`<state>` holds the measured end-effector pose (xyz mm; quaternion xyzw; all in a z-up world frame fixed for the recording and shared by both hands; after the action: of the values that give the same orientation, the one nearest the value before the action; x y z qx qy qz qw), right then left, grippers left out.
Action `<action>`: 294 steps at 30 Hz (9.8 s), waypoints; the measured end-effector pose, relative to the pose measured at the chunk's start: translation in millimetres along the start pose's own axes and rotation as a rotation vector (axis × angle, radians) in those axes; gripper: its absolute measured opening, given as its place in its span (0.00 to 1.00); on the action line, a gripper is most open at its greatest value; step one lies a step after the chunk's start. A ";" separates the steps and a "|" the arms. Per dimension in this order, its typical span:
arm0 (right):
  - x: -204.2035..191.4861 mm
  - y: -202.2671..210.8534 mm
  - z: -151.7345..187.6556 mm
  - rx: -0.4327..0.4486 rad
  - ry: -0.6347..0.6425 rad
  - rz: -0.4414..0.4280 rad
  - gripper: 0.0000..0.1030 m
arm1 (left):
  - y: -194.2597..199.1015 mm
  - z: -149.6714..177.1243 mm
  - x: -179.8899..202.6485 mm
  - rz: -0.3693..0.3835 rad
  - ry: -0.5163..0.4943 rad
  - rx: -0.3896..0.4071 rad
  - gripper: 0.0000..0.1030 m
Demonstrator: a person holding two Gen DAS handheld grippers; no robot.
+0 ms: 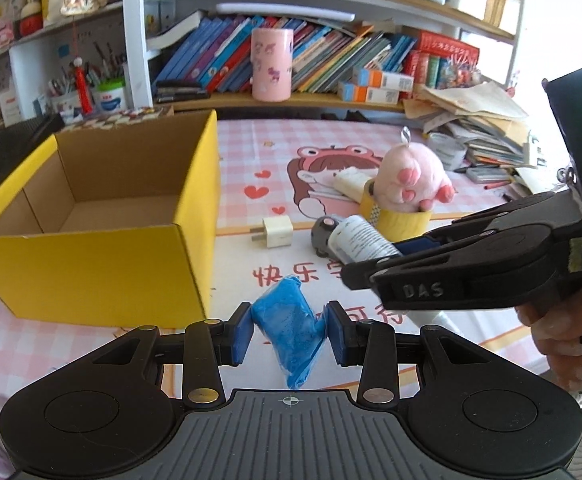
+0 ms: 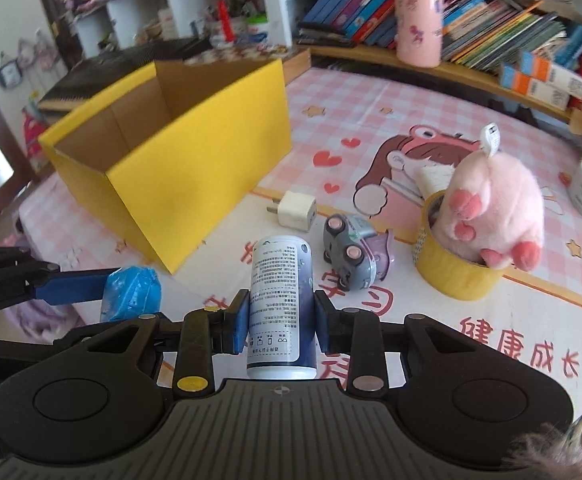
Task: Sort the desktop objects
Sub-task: 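Carry the blue bag and spray bottle with both tools into the yellow box, then open both tools to drop the bag and bottle inside the box, then withdraw both tools from the box back over the table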
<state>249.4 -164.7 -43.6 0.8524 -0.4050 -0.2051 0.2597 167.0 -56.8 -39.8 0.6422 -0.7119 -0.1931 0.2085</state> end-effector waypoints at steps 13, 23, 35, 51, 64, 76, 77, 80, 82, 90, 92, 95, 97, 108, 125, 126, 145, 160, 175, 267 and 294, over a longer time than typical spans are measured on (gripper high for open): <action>-70.9 36.3 20.7 0.054 -0.099 0.098 0.29 | 62.2 27.5 -51.4 0.047 0.016 0.039 0.37; -134.4 53.7 60.7 0.031 -0.117 0.168 0.29 | 98.3 60.4 -84.9 0.101 0.038 0.034 0.36; -189.1 52.1 66.4 -0.006 -0.067 0.144 0.29 | 128.7 74.2 -118.5 0.082 0.077 0.077 0.36; -223.7 36.4 58.7 -0.006 -0.009 0.105 0.29 | 134.2 77.0 -144.6 0.056 0.077 0.080 0.36; -225.3 29.9 52.2 -0.007 -0.013 0.119 0.29 | 128.3 74.5 -151.6 0.087 0.058 0.066 0.36; -224.9 26.3 50.6 -0.025 -0.005 0.119 0.29 | 122.0 74.2 -149.6 0.098 0.057 0.052 0.36; -224.4 26.3 50.8 -0.026 -0.008 0.119 0.29 | 121.6 73.9 -149.6 0.098 0.058 0.051 0.36; -222.2 27.0 51.1 -0.028 -0.013 0.121 0.29 | 120.9 73.9 -149.6 0.098 0.059 0.052 0.36; -220.8 27.0 50.7 -0.028 -0.014 0.121 0.29 | 120.0 73.5 -149.4 0.099 0.060 0.051 0.36; -214.9 17.4 45.3 -0.041 -0.004 0.099 0.29 | 105.8 69.5 -154.8 0.083 0.084 0.034 0.36; -214.4 13.6 42.2 -0.046 0.004 0.089 0.29 | 102.3 66.7 -157.1 0.078 0.082 0.033 0.36; -212.1 8.6 36.4 -0.049 0.006 0.071 0.29 | 98.5 60.4 -161.2 0.071 0.077 0.037 0.36; -210.0 5.6 31.1 -0.049 0.000 0.061 0.29 | 96.3 54.9 -163.9 0.066 0.074 0.043 0.36; -199.2 -4.3 -19.7 0.006 -0.008 -0.011 0.29 | 81.1 3.7 -172.0 0.065 0.040 0.122 0.36; -148.5 -47.0 -143.7 0.177 0.105 -0.069 0.29 | 11.4 -106.7 -188.5 0.022 0.014 0.243 0.36; -144.5 -53.8 -147.2 0.168 0.105 -0.073 0.29 | 2.1 -109.3 -189.8 0.016 0.015 0.228 0.36; -118.1 -198.8 -142.5 -0.161 0.403 -0.097 0.29 | -136.0 -103.7 -212.8 -0.089 -0.043 -0.092 0.36; -113.3 -218.9 -130.7 -0.244 0.432 -0.069 0.29 | -153.1 -86.4 -222.0 -0.085 -0.011 -0.192 0.40; -111.1 -191.4 -138.7 -0.107 0.395 -0.021 0.46 | -118.0 -101.7 -211.0 -0.110 -0.029 -0.067 0.80; -166.7 103.2 84.4 0.184 -0.163 0.502 0.69 | 130.2 49.0 -89.1 0.051 -0.031 0.140 0.95; -74.4 117.5 85.0 0.126 -0.223 0.623 0.72 | 64.3 26.1 -7.1 0.207 -0.099 0.082 0.95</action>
<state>89.5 -192.1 -28.1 0.6744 -0.6837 -0.1825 0.2106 99.8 -43.1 -27.1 0.5628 -0.7913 -0.1726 0.1654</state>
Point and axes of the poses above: each gripper's, at about its wrist camera, not at the fingertips, and y roughly against the way its jaws point, x to its right, z to its underside, the point moved 5 cm from there along -y, roughly the way its jaws point, and after that the axes turned 10 degrees about x, right-handed, at the moved point
